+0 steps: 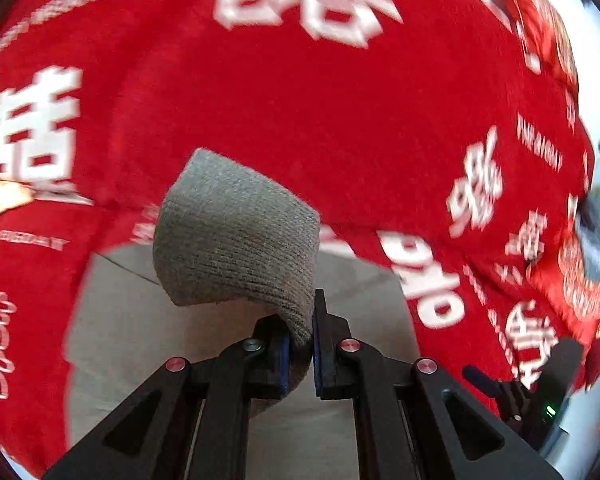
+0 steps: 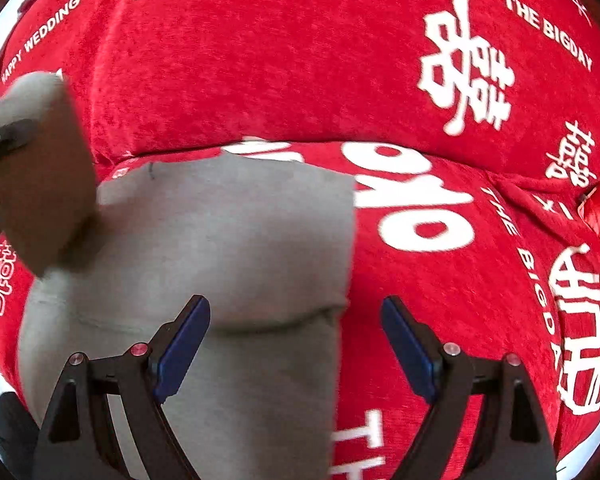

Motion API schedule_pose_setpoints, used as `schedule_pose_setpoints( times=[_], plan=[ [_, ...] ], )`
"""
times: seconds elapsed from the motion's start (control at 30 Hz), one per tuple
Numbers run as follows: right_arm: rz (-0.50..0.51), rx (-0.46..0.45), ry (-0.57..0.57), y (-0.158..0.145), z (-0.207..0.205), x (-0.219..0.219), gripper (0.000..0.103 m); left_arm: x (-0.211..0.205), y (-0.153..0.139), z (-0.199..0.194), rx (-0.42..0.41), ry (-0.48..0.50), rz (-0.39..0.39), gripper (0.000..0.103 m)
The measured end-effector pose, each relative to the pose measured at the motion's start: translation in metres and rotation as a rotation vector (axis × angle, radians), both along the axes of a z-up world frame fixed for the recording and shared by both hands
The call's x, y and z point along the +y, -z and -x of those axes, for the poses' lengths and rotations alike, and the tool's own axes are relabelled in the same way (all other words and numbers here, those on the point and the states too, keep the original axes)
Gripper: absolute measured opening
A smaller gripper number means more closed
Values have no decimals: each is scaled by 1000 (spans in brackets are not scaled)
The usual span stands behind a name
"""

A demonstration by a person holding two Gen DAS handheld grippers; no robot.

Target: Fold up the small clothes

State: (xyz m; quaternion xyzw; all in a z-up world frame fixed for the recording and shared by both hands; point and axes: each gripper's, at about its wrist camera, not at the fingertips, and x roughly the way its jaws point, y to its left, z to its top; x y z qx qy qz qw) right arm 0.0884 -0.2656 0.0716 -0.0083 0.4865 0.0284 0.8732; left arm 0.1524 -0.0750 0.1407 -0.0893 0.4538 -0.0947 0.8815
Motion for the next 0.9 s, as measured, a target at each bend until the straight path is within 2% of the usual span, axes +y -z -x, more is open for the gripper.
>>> schedule_pose_setpoints(
  times=[0.13,0.2,0.33,0.47,0.6,0.63,0.67,0.7,0.73,0.9],
  plan=[
    [-26,19,28,15,5,-22,90,-49,56,-19,114,38,-44,9],
    [-39,26,40,21,7,-31,90,-59,79,-23,163,38,-65,9],
    [-61,32,50,29,14,-45,90,-58,115,-26,303,46,-8,10],
    [-99,42,68,35,16,-55,90,-52,115,-23,320,72,32,10],
    [-131,36,52,35,17,-52,90,-39,110,-24,352,92,122,11],
    [-134,34,47,34,17,-50,90,-38,113,-25,373,96,143,37],
    [-140,31,36,33,18,-46,90,-35,114,-27,387,93,155,82],
    [-142,28,27,32,18,-43,90,-32,113,-27,376,74,161,91],
    [-142,26,21,31,19,-41,90,-27,105,-24,325,37,150,92],
    [-134,8,-41,22,23,-24,90,-3,77,-9,256,63,220,92]
  ],
)
